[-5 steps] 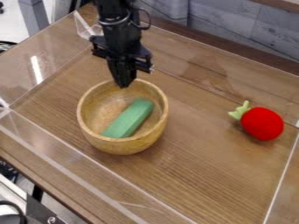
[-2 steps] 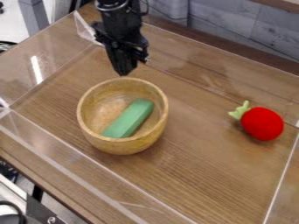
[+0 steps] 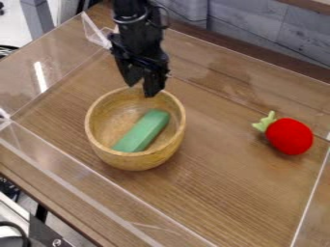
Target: Remove the green stick from the brown bowl and put it on the table
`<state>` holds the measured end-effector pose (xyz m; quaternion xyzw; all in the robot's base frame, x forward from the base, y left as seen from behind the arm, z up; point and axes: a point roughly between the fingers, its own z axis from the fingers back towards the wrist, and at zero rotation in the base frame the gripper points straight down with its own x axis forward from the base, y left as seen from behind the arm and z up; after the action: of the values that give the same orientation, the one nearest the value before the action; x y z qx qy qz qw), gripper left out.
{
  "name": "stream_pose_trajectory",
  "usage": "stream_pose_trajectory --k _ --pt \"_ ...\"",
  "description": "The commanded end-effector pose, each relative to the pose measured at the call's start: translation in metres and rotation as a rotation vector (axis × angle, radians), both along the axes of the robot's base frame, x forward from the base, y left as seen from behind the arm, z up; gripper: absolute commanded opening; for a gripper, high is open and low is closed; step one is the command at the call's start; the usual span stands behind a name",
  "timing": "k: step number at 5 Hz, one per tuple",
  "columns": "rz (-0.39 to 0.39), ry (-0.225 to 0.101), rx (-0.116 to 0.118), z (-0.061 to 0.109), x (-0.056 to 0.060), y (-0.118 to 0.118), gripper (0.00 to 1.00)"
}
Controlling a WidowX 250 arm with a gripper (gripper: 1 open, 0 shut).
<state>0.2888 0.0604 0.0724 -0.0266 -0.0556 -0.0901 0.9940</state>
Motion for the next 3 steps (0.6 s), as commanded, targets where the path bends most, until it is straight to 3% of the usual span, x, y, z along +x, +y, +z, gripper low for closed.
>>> stream_pose_trajectory --k 1,2,3 --pt "-0.016 -0.027 0.011 0.003 0.005 -0.006 0.0" --pt "0.024 -0.022 0.012 0.003 -0.002 -0.017 0.0" --pt "0.078 -0.04 0.022 0.019 -0.007 -0.031 0.0"
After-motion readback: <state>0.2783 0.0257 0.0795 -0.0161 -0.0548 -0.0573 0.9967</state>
